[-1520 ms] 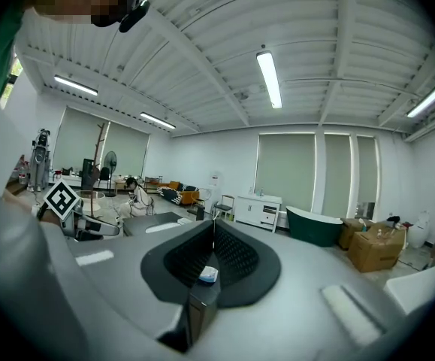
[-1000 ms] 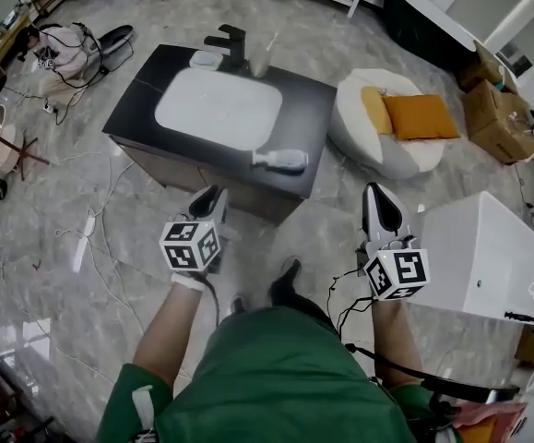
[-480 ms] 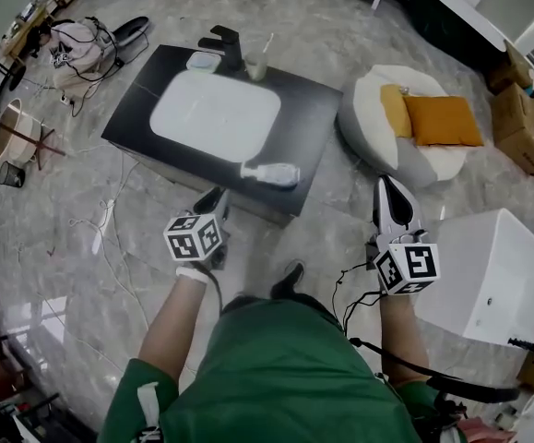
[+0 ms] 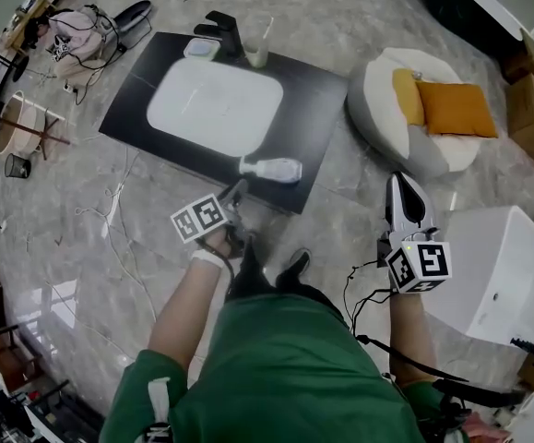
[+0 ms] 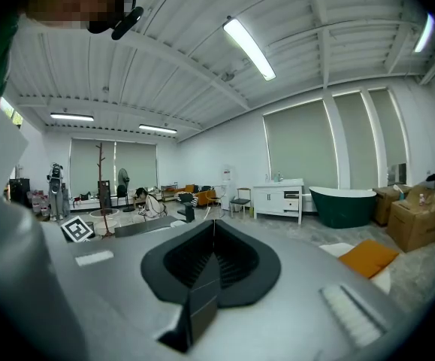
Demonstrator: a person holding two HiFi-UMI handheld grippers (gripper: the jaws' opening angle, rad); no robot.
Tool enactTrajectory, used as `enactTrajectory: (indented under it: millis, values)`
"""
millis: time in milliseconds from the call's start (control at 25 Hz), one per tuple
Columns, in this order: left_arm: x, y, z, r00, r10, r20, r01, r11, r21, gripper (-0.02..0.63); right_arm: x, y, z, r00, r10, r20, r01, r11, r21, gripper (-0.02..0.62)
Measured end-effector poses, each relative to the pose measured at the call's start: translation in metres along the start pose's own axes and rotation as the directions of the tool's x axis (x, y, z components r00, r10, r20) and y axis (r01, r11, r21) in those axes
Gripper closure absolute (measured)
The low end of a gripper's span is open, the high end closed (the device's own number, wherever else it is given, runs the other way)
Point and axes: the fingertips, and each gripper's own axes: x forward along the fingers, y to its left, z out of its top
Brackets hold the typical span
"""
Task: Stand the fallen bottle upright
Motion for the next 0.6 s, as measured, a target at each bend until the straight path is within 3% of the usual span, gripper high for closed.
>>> enactTrajectory:
  millis: [200,400,600]
  values:
    - [0.030,0.029,0.002,1.000,-0.017,0.015,0.020,0.968,-0.249,0.460,0.009,-0.003,0.000,0.998,-0.054,-0.021,0.053,0.998,-0.015,0.594]
    - [0.053,0.045,-0.002,1.000,-0.023,0.003,0.022,0.935,-0.354,0.456,0.024,0.001,-0.002,0.995,-0.093,-0.044,0.092,0.995,-0.034,0.594]
    - [0.071,0.054,-0.005,0.999,-0.018,0.032,0.030,0.894,-0.447,0.437,0.036,0.013,-0.012,0.995,-0.081,-0.065,0.077,0.995,-0.059,0.594]
